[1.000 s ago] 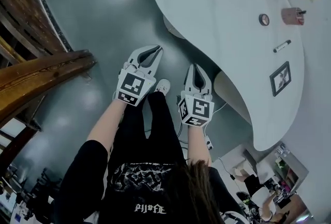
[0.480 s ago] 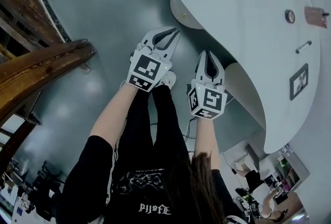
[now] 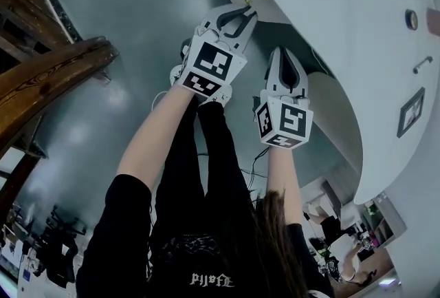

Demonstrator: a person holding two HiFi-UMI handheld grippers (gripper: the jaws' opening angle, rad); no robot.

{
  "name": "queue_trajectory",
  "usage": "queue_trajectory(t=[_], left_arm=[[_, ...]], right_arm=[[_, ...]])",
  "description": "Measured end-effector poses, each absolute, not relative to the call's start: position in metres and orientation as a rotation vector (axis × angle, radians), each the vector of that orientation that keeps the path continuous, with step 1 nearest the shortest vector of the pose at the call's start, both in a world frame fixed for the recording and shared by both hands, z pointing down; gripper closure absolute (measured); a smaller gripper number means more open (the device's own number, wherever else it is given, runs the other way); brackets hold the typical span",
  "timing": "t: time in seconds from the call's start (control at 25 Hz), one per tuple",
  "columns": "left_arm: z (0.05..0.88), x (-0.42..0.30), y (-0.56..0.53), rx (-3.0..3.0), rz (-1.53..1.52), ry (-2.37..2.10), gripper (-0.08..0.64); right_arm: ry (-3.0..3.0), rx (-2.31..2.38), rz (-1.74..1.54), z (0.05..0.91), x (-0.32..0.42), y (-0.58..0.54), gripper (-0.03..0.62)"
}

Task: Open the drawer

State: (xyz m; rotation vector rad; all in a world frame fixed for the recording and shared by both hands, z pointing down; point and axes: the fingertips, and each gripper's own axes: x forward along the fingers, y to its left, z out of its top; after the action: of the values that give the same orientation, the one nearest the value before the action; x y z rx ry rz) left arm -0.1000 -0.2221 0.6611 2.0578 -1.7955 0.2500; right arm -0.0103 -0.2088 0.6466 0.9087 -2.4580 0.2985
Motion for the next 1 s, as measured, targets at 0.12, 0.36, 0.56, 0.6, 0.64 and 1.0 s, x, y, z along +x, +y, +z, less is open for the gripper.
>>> queue_trajectory(t=[0.12,0.36,0.56,0.6,0.64,1.0], left_arm=[[0.677,-0.095,-0.234,2.051,0.259,-1.772,0.445],[0.703,-0.091,-0.259,2.032,0.277,-1.729,0.35],[0.715,-0.094,-0.279,2.059,0.368,-1.722,0.35],[0.718,-0.093,-0.282,2.066,0.392,-1.714,0.35],[0.719,-0.092,-0.286,2.073,0.413,-1.709,0.35],[0.723,-0.092,-0.295,2.086,0.481,-1.716,0.35]], right_arm=[[-2.456,0.891,0.296,0.655,-0.008,-0.212,0.566],[-2.435,0.864,0.302,0.671,-0.004,-0.214,0.566],[-2.439,0.854,0.326,0.677,-0.005,-0.218,0.566],[-2.442,0.853,0.33,0.677,-0.006,-0.219,0.566],[-2.443,0.852,0.33,0.677,-0.006,-0.22,0.566],[-2.445,0.795,0.33,0.682,-0.014,-0.213,0.566]])
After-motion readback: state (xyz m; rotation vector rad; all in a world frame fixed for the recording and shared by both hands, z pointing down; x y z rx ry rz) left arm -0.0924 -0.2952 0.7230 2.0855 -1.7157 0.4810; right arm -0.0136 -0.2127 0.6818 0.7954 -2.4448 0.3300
